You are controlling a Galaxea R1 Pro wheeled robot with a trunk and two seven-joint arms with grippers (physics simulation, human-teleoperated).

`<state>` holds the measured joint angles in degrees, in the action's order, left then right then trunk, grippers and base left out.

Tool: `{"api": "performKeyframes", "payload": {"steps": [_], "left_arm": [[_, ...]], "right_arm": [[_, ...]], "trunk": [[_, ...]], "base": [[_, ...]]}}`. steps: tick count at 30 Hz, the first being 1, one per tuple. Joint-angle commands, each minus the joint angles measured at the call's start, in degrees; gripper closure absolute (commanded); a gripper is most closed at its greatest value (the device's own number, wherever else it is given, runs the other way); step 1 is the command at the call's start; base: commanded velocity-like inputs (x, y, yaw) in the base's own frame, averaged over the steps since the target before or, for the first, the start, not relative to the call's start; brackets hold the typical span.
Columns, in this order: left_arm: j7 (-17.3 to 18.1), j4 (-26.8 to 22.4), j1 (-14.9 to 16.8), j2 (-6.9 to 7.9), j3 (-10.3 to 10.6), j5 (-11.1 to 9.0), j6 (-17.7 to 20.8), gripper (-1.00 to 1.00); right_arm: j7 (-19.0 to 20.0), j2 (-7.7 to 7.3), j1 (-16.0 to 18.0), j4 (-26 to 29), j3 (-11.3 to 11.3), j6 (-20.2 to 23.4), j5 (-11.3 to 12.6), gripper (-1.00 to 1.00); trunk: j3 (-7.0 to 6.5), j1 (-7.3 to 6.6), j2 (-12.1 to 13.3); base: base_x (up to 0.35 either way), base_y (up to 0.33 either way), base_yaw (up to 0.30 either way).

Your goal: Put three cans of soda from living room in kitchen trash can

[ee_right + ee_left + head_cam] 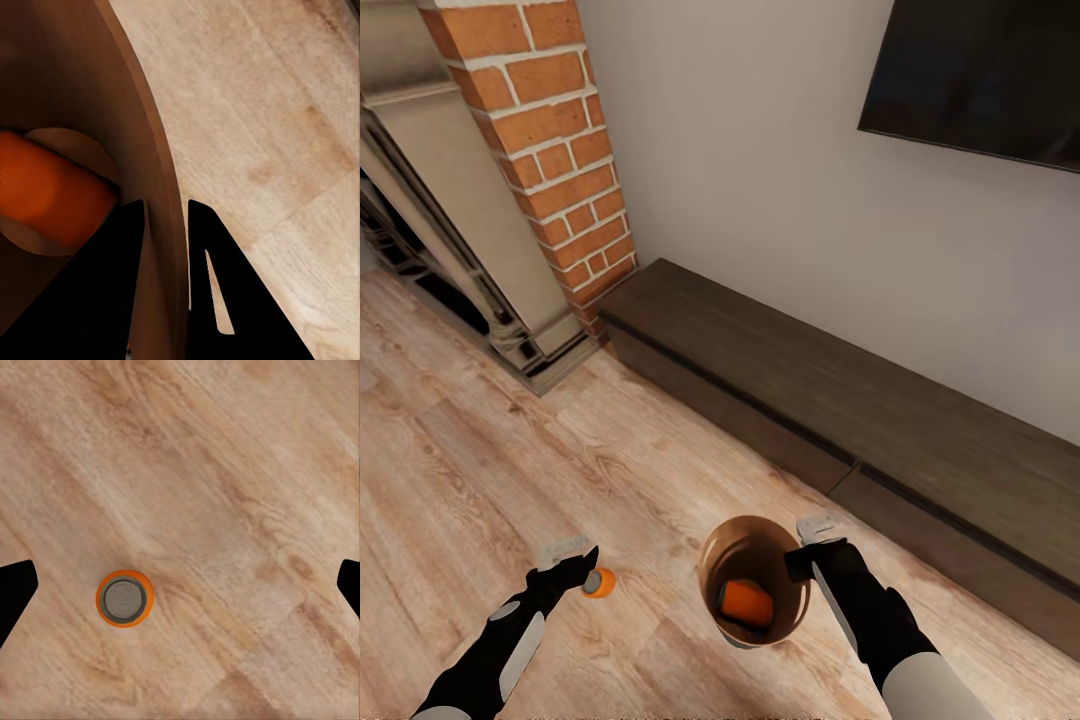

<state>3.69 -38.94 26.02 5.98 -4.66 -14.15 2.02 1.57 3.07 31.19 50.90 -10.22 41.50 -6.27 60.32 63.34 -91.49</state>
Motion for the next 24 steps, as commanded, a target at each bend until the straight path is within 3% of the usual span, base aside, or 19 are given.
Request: {"api": "performKeyframes", "payload": {"steps": [1,11,17,24], "left_arm": [[0.0,0.0,0.0,0.00,0.0,0.0,0.0,-1.00],[0.0,0.0,0.0,0.00,0.0,0.0,0.0,-1.00],[0.0,0.0,0.0,0.00,0.0,0.0,0.0,-1.00],[0.0,0.0,0.0,0.00,0.0,0.0,0.0,-1.00]], "right_arm": [[0.0,0.01,0.0,0.1,0.0,0.0,0.8,1.00],[0.3,0.01,0.1,4.5,-0.3,0.8,1.0,1.00],[0.3,0.10,0.0,9.1,-0.3,5.2,1.3,1.00],[0.3,0.19,0.0,10.1,-0.2,6.2,1.3,1.00]], "trunk": [[0.10,0.00,0.0],[0.38,0.00,0.0],[0.39,0.00,0.0],[1.08,0.66,-1.2]], "base": [[0.000,0.000,0.000],[0.000,0.000,0.000],[0.000,0.000,0.000],[0.000,0.000,0.000]]}}
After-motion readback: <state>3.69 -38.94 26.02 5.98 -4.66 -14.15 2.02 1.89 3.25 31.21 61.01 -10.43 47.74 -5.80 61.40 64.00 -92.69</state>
